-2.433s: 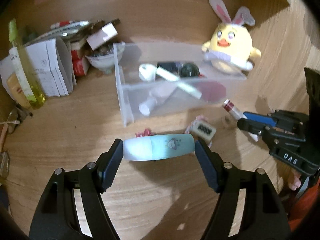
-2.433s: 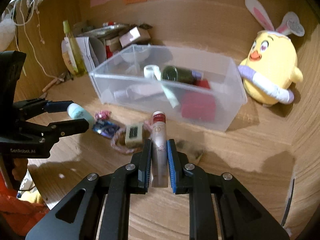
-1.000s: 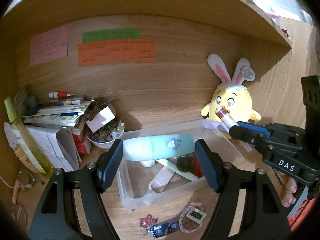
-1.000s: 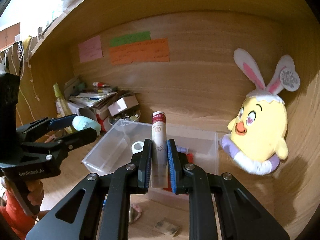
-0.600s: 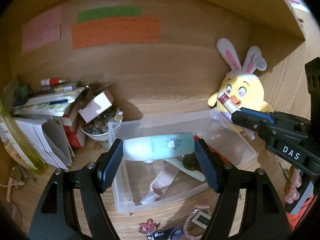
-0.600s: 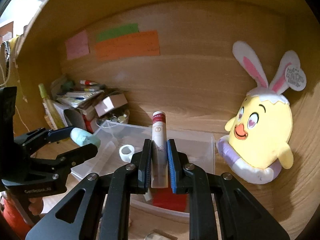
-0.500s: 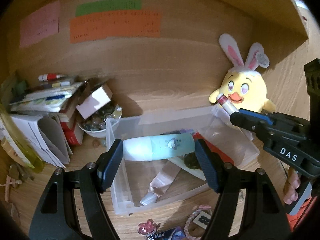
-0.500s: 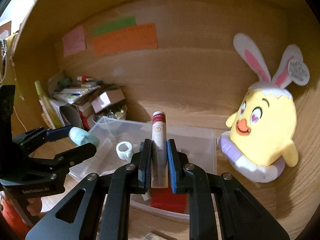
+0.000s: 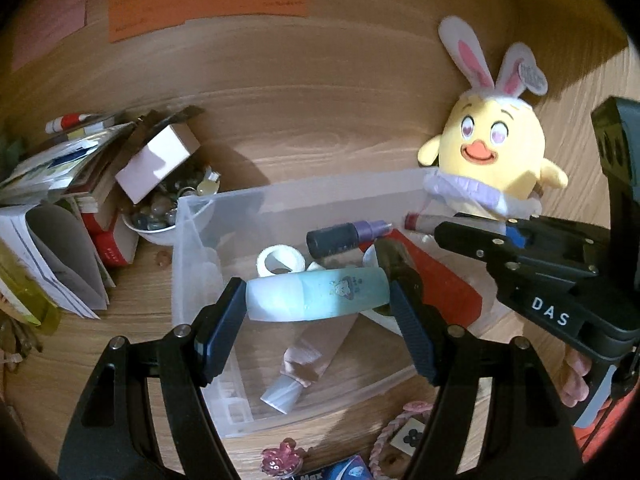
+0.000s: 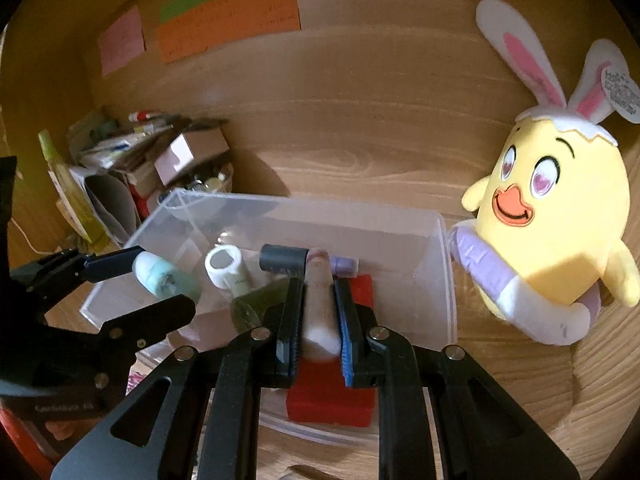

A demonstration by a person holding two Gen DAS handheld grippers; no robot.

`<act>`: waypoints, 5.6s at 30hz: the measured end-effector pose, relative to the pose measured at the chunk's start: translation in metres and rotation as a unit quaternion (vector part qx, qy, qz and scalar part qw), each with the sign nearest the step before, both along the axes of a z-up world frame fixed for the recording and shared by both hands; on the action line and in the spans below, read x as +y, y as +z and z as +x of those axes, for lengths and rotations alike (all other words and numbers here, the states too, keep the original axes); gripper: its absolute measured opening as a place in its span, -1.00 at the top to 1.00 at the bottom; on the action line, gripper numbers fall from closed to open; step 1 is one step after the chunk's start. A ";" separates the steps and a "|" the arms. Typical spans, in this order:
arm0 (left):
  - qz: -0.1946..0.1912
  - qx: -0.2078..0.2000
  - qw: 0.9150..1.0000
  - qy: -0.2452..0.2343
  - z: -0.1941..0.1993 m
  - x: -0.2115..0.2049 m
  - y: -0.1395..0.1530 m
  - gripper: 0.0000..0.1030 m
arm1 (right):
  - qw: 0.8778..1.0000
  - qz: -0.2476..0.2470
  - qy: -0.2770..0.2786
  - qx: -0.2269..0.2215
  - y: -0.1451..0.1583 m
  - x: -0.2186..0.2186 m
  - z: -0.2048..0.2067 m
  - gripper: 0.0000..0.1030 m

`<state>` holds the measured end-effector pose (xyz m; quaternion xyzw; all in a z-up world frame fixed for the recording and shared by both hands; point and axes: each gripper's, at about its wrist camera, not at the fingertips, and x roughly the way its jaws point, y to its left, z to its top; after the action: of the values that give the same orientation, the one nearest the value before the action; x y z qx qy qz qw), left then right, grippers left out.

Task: Organize objects
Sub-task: 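Lower the lip balm tube and mint green case into the box and open both tools, then withdraw both tools from the box toward the remaining items, then move the right tool toward the photo block while the left tool approaches the Max staple box, then grasp the photo-wrapped block with the right tool while the left tool grasps the pink octopus keychain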

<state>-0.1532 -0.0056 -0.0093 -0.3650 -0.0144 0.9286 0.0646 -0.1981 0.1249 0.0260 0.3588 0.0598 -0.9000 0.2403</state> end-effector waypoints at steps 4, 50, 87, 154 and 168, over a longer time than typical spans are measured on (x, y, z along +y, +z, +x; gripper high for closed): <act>-0.001 -0.009 1.000 -0.004 -0.001 0.001 -0.004 -0.41 | 1.000 0.010 -0.001 -0.007 -0.006 -0.002 -0.002 0.73; -0.004 0.051 0.999 -0.003 0.050 -0.009 0.043 -0.81 | 0.997 0.009 -0.010 0.072 0.043 0.016 0.062 -0.57; 0.008 -0.051 0.999 0.015 0.087 -0.049 -0.034 -0.82 | 0.997 0.044 -0.052 -0.024 -0.035 0.053 0.100 -0.57; 0.022 -0.093 0.995 0.033 0.091 -0.070 -0.048 0.62 | 0.999 0.020 -0.037 -0.033 -0.044 0.045 0.098 0.19; 0.017 -0.110 0.993 0.027 0.091 -0.069 -0.061 0.38 | 0.998 0.016 -0.034 -0.044 -0.048 0.044 0.101 0.19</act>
<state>-0.0621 -0.0743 -0.0703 -0.4630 -0.0466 0.8840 0.0439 -0.0967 0.1684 -0.0218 0.4034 0.0514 -0.8900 0.2062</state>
